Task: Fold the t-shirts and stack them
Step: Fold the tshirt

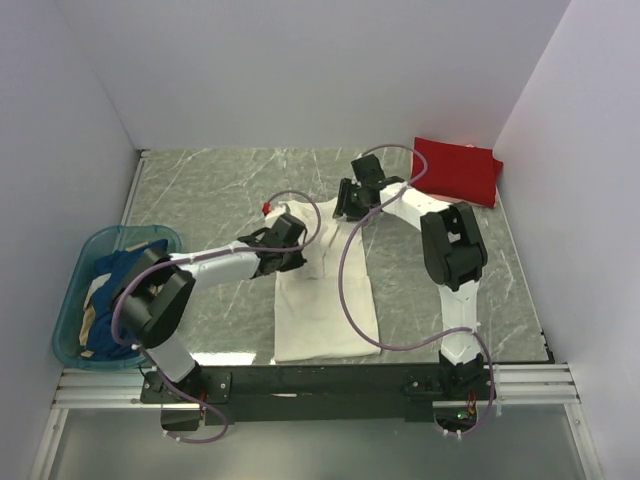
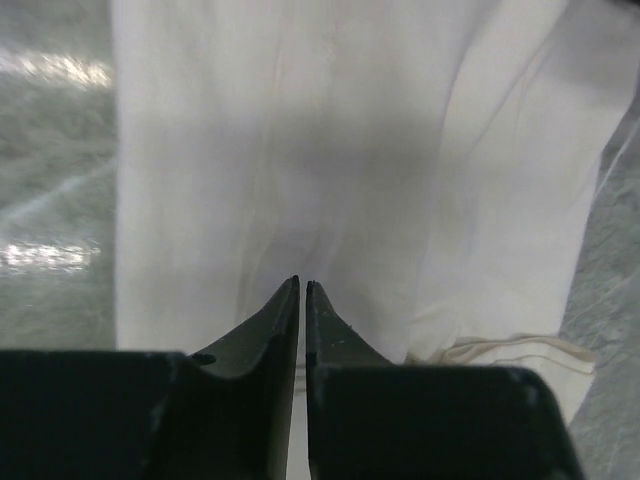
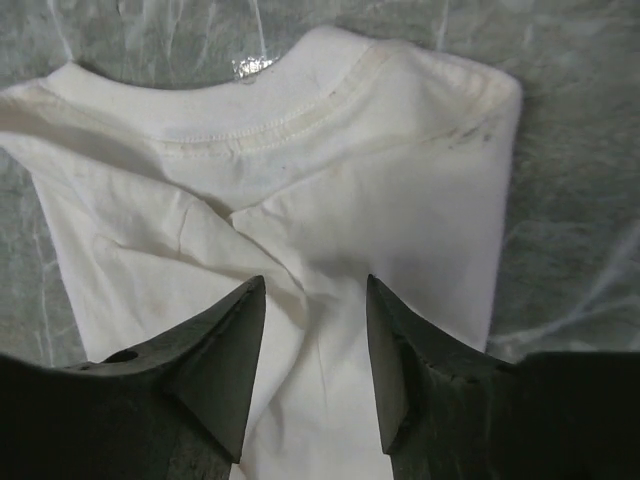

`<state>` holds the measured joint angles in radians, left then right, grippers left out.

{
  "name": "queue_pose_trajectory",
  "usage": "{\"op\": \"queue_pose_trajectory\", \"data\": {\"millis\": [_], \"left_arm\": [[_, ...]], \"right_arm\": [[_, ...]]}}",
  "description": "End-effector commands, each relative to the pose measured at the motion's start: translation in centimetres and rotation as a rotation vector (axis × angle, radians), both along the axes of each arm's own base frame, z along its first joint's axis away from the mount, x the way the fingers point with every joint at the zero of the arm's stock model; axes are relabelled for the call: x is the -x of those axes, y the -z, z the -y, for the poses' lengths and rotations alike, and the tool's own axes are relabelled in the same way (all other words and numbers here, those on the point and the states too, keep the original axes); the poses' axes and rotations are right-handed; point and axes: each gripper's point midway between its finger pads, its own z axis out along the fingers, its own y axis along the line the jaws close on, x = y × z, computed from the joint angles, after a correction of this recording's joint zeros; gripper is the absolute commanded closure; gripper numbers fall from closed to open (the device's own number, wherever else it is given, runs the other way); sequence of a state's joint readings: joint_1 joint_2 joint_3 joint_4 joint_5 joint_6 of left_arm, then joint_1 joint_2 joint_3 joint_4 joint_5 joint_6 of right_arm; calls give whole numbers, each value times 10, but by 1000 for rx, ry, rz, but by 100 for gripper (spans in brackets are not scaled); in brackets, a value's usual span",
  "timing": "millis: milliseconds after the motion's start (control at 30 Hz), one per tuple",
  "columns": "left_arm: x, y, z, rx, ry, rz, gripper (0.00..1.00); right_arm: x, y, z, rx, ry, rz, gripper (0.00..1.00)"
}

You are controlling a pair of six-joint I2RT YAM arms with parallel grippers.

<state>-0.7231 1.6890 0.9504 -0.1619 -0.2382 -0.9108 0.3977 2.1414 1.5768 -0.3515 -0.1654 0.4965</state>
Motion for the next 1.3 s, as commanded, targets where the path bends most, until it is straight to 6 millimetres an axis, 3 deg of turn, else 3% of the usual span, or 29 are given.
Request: {"op": "queue_pose_trajectory", "data": {"millis": [0,100,167,200,233,333,400,433,533,633,833,1033,1200,1267], "left_arm": [[-21,-55,-2,81,-1,89,87],[-15,-70,-3,125,7,96,87],[-3,-71,-5,156,13,75,89],[3,-71,-7,166,16,68,90],[9,-76,-6,198,18,67,91],[37,-61,-11,251,50,18,95],[51,-57,-10,293,70,-5,96],[56,-61,-10,319,82,3,96],[75,-46,-14,347,104,-33,98],[79,-35,-19,340,90,-45,98],[78,-7,-34,278,-4,-91,99],[86,31,-52,206,-83,-178,99],[87,22,-57,217,-93,-159,96],[83,5,-57,230,-91,-123,94]], "right_arm": [[-18,-71,18,-25,45,139,47],[4,-95,20,-86,39,158,48],[32,-97,26,-112,42,143,51],[42,-122,19,-196,17,193,53],[66,-98,24,-198,19,139,58],[110,-92,24,-291,-2,128,67],[127,-89,23,-337,-12,139,70],[147,-77,27,-346,-23,110,72],[177,-58,32,-367,-37,73,76],[192,-42,37,-368,-37,46,78],[183,-4,66,-330,53,-30,86],[187,27,73,-280,62,-118,91],[189,25,76,-271,81,-123,91],[186,21,81,-254,95,-111,91]]}}
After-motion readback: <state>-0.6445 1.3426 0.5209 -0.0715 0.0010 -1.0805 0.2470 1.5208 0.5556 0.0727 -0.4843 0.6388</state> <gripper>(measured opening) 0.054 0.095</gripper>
